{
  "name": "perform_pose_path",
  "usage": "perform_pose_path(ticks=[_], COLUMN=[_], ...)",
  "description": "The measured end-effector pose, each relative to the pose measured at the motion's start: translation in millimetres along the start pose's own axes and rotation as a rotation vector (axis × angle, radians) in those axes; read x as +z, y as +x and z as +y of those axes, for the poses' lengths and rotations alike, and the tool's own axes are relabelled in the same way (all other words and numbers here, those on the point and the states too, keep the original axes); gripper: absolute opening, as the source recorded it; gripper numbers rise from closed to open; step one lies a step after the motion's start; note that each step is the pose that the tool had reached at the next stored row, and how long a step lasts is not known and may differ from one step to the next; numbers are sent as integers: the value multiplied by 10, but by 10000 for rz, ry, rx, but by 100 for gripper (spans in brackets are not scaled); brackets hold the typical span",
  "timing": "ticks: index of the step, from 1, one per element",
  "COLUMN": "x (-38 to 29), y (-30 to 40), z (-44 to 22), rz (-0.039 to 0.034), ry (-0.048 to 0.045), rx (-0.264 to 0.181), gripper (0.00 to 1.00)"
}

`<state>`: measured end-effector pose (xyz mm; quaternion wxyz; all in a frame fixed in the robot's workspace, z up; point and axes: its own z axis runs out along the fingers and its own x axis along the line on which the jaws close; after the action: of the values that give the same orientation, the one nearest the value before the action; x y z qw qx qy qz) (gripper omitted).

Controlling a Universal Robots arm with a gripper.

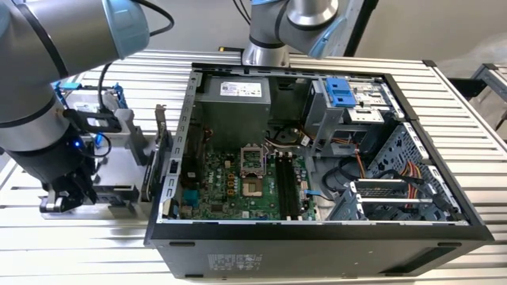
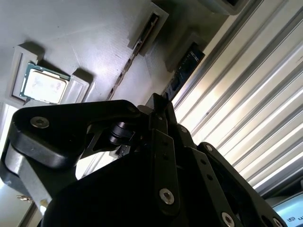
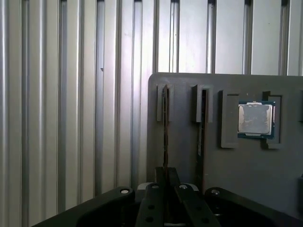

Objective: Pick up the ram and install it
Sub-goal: 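Pick up the ram and move it above insertion slot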

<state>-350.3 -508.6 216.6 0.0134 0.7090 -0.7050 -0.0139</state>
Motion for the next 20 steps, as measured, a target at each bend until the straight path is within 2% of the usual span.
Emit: perform_pose_path(ticks=[20], x=[-87], y=[0], z=[3], rz=[0], ry=[0], rx=[1], gripper=[0])
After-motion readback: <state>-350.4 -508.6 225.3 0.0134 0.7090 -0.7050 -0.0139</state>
